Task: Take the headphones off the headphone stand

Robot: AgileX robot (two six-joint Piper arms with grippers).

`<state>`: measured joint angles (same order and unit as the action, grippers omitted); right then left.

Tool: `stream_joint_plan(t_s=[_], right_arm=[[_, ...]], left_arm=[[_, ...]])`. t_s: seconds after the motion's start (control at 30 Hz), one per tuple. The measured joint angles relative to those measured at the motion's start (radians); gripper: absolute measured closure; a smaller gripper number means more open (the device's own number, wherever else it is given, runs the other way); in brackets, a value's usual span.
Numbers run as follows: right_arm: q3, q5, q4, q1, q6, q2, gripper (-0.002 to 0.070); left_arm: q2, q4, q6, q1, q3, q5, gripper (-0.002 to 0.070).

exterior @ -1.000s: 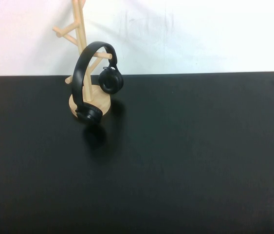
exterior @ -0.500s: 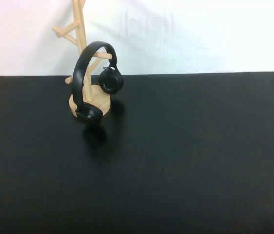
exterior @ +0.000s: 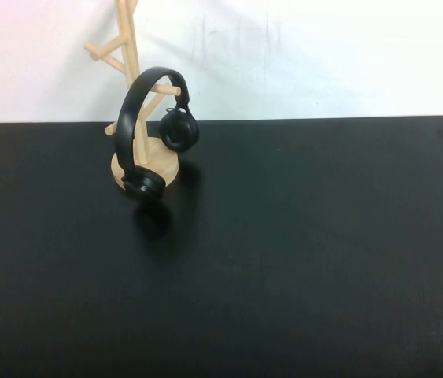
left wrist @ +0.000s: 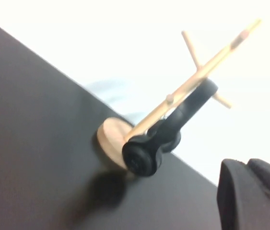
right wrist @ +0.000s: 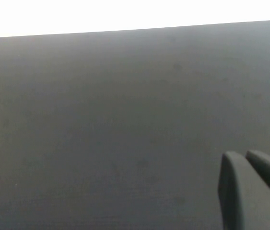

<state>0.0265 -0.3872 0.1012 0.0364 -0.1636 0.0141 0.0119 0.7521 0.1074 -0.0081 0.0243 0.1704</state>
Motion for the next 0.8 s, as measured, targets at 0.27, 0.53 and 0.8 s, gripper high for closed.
stream_joint_plan(t_s=[0.27, 0.53, 0.8], right_arm=[[0.000, 0.000, 0.000, 0.000, 0.000, 0.000, 0.0685], [0.000, 0.000, 0.000, 0.000, 0.000, 0.000, 0.0685], [0.000, 0.000, 0.000, 0.000, 0.000, 0.000, 0.0685]], left_arm=[[-0.042, -0.002, 0.003, 0.000, -0.124, 0.176, 0.0678], [-0.499, -0.253, 0.085, 0.000, -0.588, 0.651, 0.0678], [-0.927, -0.311, 0.302, 0.000, -0.871, 0.730, 0.0678]])
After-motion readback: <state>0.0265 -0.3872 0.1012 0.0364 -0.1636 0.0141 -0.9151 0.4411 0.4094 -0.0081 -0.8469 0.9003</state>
